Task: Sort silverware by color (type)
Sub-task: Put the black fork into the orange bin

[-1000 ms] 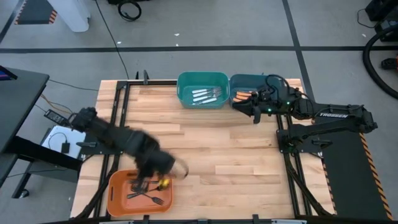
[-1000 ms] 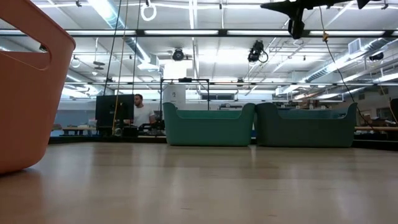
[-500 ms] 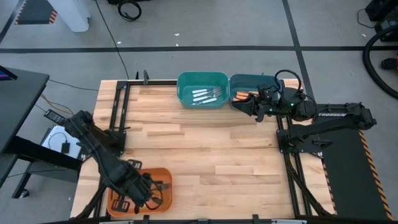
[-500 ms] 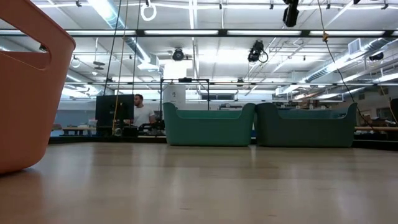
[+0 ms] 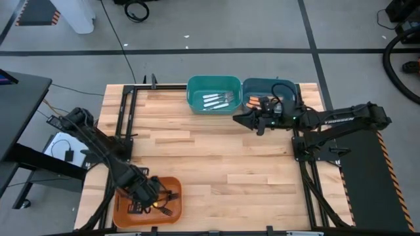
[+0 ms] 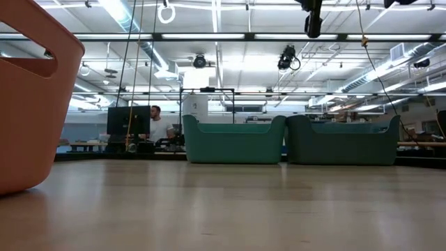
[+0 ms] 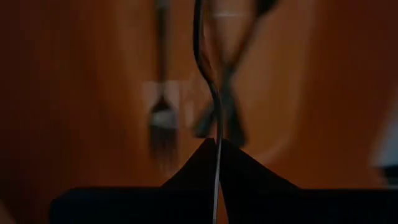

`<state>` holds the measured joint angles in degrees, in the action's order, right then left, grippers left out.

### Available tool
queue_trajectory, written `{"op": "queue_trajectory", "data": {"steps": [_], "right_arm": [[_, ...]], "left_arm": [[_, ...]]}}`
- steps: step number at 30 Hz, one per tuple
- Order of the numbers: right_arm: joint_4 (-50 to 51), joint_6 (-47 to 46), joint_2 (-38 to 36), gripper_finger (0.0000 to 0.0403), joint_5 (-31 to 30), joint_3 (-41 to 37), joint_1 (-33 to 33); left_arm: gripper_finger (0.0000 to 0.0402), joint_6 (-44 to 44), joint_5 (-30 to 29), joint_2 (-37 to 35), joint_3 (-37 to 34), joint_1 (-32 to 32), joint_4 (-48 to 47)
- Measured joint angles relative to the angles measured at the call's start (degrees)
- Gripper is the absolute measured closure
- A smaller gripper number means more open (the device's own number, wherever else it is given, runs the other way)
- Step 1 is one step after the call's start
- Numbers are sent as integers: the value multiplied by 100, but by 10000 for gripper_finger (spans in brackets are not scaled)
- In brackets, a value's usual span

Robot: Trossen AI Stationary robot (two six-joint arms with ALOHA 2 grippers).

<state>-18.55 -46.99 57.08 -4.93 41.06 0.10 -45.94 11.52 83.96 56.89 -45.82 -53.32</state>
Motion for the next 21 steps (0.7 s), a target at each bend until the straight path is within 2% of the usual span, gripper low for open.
{"op": "queue_trajectory", "data": {"steps": [5, 11, 17, 21], "right_arm": [[-406, -1, 199, 318, 0, 0, 109], [-431, -1, 164, 318, -192, 0, 166], [-510, -223, 164, 318, -122, 0, 166], [-811, -659, 66, 318, -80, 0, 164]], "left_arm": [[368, -332, 43, 0, -490, 272, 2], [333, -260, 336, 0, -504, 486, 325], [307, 58, 298, 0, -2, 583, 357], [306, 566, -192, -95, 606, 598, 335]]}}
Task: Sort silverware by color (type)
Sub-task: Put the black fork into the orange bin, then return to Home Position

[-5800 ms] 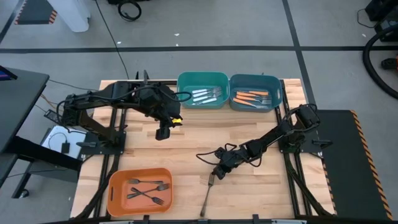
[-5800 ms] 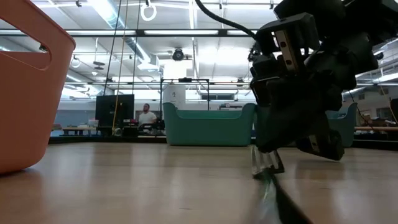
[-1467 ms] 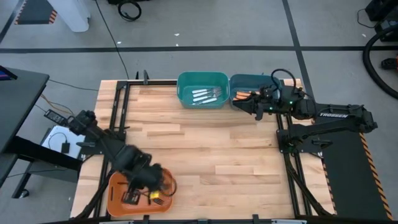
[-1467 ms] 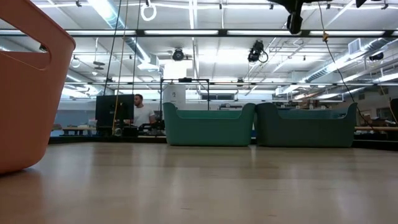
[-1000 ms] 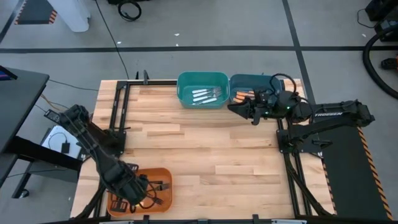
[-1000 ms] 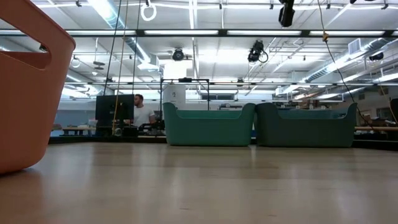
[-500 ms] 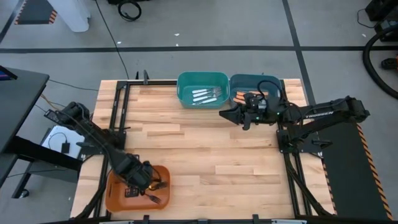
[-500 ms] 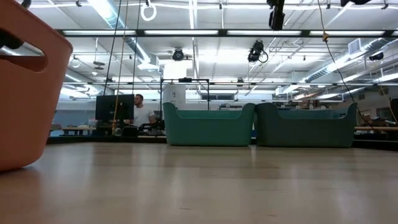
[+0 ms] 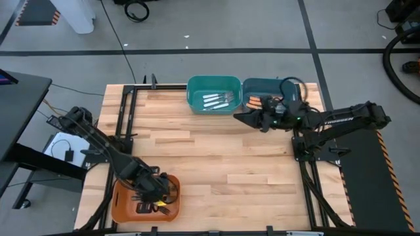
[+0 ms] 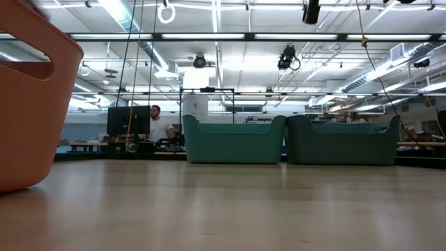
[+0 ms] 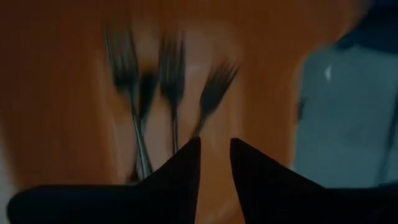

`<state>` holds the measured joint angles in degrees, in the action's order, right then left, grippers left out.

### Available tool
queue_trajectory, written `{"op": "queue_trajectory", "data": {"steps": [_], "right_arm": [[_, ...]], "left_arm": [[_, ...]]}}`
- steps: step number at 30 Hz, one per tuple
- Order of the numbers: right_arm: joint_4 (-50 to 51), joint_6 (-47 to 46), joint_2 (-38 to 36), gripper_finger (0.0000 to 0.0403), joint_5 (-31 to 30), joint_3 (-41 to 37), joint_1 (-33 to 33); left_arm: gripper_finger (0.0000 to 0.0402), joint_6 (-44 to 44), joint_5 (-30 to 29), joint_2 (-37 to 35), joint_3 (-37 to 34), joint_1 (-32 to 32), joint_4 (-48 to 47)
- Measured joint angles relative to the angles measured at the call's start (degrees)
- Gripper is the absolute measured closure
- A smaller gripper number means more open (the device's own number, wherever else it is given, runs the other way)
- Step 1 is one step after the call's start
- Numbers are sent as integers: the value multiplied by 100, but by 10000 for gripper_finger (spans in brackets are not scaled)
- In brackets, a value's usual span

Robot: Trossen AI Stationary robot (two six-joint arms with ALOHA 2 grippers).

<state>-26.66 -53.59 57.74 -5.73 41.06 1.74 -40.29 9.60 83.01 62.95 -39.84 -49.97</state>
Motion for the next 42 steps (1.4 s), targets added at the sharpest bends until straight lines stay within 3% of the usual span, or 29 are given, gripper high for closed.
{"op": "queue_trajectory", "data": {"steps": [5, 11, 17, 23, 26, 31, 36, 42], "right_arm": [[-187, 1033, -487, 318, 702, 0, 0], [122, 2437, -1451, 318, 1414, 1, 1], [775, 3348, -2445, 318, 1440, 2, 2], [1932, 3915, -3283, 318, 1427, 2, 2], [2698, 4039, -3638, 318, 1166, 0, 2], [3478, 4088, -4099, 318, 620, -1, 2], [3530, 4317, -4513, 318, 506, -331, 0], [3234, 4149, -5056, 318, 255, -1278, 2]], "left_arm": [[306, 796, -1180, -403, 868, -6, 16], [306, 1527, -2488, -1519, 1337, -1, 26], [306, 1669, -3385, -2730, 1343, -1, 33], [306, 2324, -4014, -3413, 1255, -1, 22], [306, 2417, -4296, -3735, 867, -1, 34], [306, 1756, -4511, -4466, -264, -1, 514], [306, 1873, -4698, -5241, -1670, -1, 1841], [306, 2147, -4961, -5892, -3004, -1, 3136]]}}
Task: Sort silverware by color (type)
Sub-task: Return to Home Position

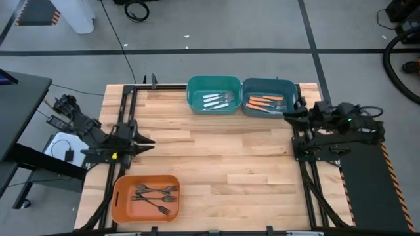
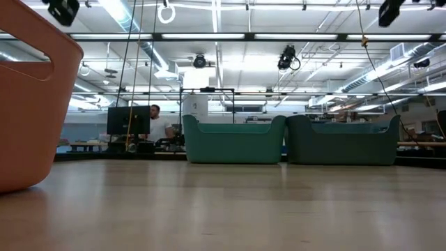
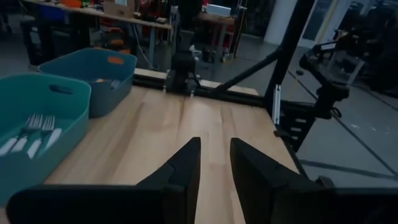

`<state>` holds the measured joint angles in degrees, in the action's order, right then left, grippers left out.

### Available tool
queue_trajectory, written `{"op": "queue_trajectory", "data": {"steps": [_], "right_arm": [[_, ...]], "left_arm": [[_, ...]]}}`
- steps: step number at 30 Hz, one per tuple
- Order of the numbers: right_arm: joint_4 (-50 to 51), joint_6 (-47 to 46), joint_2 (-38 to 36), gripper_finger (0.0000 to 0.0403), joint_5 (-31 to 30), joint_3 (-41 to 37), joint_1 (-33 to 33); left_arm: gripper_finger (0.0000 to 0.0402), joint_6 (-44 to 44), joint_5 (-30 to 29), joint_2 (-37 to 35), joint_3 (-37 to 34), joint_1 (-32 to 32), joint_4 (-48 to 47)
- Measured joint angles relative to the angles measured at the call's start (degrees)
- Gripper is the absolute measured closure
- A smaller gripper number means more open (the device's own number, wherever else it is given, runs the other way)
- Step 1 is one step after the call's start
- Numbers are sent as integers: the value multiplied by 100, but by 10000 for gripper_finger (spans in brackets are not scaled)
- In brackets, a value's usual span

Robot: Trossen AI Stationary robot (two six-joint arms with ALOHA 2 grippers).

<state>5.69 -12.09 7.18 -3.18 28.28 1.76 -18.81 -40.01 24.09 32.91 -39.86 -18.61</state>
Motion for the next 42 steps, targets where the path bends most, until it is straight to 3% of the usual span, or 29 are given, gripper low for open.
{"op": "queue_trajectory", "data": {"steps": [9, 15, 33, 42], "right_arm": [[-1661, -431, -438, 318, -225, -1904, -2], [-2575, -459, -452, 318, -170, -2755, -2], [-2360, -346, -448, 318, 22, -2774, -2], [-2350, -476, -448, 318, -97, -2770, -2]], "left_arm": [[306, -100, -5, -473, -1034, 7, 339], [306, 147, -8, -513, -1469, 7, 526], [306, 163, -5, -512, -2896, 7, 1806], [306, 149, -7, -511, -3211, 7, 2292]]}}
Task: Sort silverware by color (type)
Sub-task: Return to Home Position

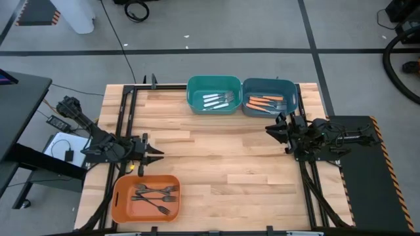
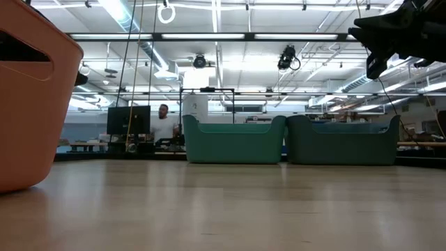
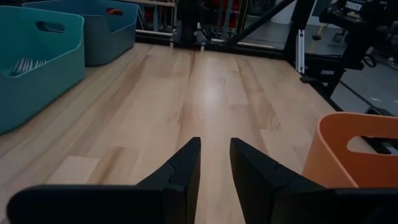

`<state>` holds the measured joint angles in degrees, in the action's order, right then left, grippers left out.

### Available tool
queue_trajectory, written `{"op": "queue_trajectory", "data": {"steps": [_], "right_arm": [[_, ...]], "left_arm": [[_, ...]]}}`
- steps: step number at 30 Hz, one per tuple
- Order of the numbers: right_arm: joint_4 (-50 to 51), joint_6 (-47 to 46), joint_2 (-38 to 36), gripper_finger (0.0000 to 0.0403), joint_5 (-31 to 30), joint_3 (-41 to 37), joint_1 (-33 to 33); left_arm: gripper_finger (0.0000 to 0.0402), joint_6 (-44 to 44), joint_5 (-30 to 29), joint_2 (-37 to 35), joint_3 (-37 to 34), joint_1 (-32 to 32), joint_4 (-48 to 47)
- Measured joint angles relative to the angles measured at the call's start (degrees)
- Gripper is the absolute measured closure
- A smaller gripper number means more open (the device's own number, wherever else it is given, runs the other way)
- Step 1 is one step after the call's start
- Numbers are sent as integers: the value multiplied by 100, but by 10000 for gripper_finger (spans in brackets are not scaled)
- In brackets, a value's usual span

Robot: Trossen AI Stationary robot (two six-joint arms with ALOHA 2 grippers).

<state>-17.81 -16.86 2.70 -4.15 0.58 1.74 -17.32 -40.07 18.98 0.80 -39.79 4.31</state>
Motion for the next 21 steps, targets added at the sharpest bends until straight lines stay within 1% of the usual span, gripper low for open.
{"op": "queue_trajectory", "data": {"steps": [5, 8, 10, 21], "right_arm": [[48, 2, 2, 318, -47, 2, 0], [43, 4, 2, 318, -45, 2, 0], [43, 3, 2, 318, -45, 2, 0], [36, 4, 2, 318, -39, 2, 0]], "left_arm": [[306, -15, 0, 0, -10, 0, 31], [306, -467, -66, 0, -14, 0, 28], [306, -618, -74, 8, -14, 0, 33], [306, -557, -81, 11, -29, -2, 135]]}}
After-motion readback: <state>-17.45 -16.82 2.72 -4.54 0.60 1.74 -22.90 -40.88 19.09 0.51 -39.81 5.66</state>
